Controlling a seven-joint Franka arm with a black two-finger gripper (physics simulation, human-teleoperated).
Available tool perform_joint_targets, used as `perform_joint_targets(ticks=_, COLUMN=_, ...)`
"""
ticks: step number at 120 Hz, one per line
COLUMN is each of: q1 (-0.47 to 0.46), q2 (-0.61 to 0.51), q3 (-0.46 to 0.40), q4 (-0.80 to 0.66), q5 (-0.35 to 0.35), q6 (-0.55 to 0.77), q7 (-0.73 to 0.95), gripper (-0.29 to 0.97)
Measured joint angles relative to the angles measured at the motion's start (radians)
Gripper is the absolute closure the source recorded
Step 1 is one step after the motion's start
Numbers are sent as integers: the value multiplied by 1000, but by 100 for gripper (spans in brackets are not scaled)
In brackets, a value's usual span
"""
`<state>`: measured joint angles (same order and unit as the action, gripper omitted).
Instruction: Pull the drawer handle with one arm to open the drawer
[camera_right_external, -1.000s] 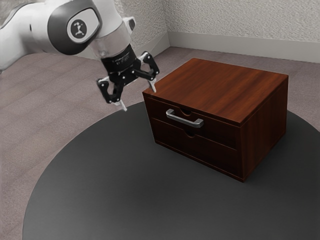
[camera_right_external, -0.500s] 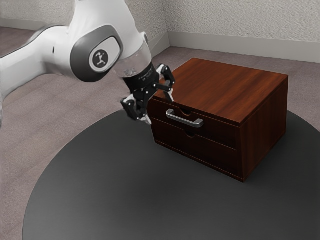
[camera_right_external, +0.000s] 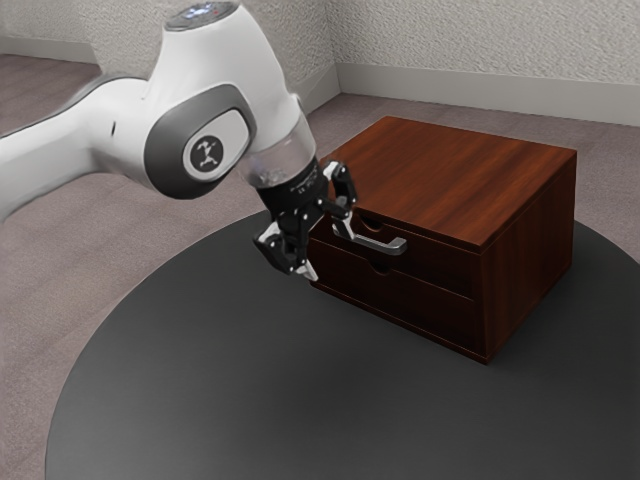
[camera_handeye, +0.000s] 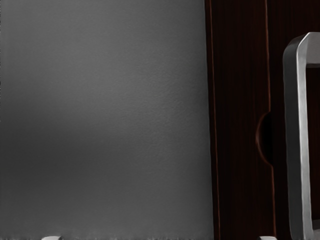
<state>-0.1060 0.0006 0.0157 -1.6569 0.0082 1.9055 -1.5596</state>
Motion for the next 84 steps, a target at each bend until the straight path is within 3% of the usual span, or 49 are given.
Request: perform_joint_targets(ticks=84, q1=14, q2=59, q3=10, q4=-3, q5=2, q6=115, q7=-71, gripper=26)
